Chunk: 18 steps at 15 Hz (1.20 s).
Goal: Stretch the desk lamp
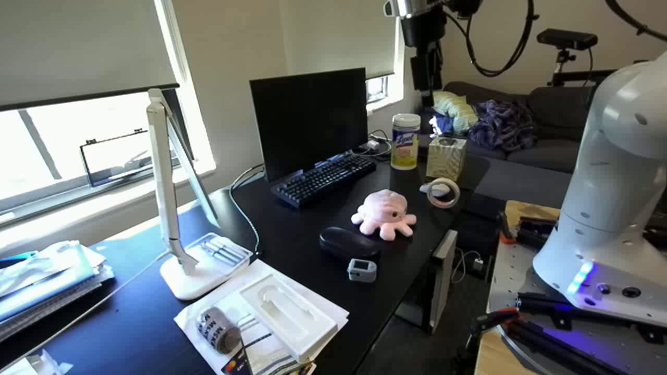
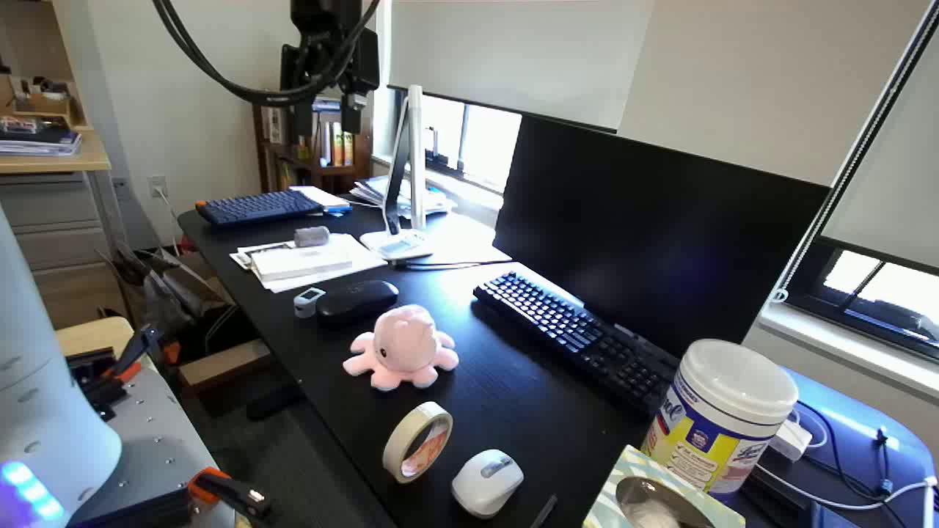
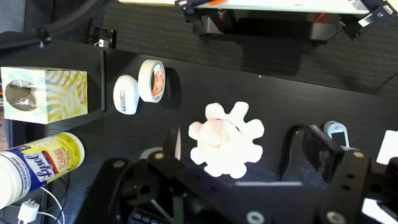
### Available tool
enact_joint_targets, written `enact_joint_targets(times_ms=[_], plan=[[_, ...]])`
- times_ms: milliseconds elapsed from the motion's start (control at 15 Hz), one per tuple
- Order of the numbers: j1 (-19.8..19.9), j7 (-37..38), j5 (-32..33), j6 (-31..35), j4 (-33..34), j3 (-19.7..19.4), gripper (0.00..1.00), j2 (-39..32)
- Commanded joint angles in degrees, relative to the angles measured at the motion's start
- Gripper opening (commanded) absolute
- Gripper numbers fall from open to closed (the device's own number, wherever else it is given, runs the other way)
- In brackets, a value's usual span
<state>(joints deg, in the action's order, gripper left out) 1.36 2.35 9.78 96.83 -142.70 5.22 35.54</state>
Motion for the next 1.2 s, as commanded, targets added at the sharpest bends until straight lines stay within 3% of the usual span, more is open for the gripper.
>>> enact_joint_targets(times_ms=[0, 267, 533, 667, 933, 1133], plan=[[-1.0, 0.5, 0.4, -0.2, 0.1, -0.8, 1.00, -0.1], [-0.5, -1.9, 1.8, 5.2, 0.7, -2.9, 1.00, -1.5], [-1.5, -5.1, 2.1, 21.2, 2.3, -4.8, 1.00, -8.3], [-3.9, -6.8, -3.5, 29.2, 3.5, -5.8, 1.00, -13.5], [-8.7, -5.5, -14.5, 44.1, 8.3, -3.9, 1.00, -25.3], [-11.2, -8.4, -20.6, 49.8, 14.3, -2.6, 1.00, -33.9]])
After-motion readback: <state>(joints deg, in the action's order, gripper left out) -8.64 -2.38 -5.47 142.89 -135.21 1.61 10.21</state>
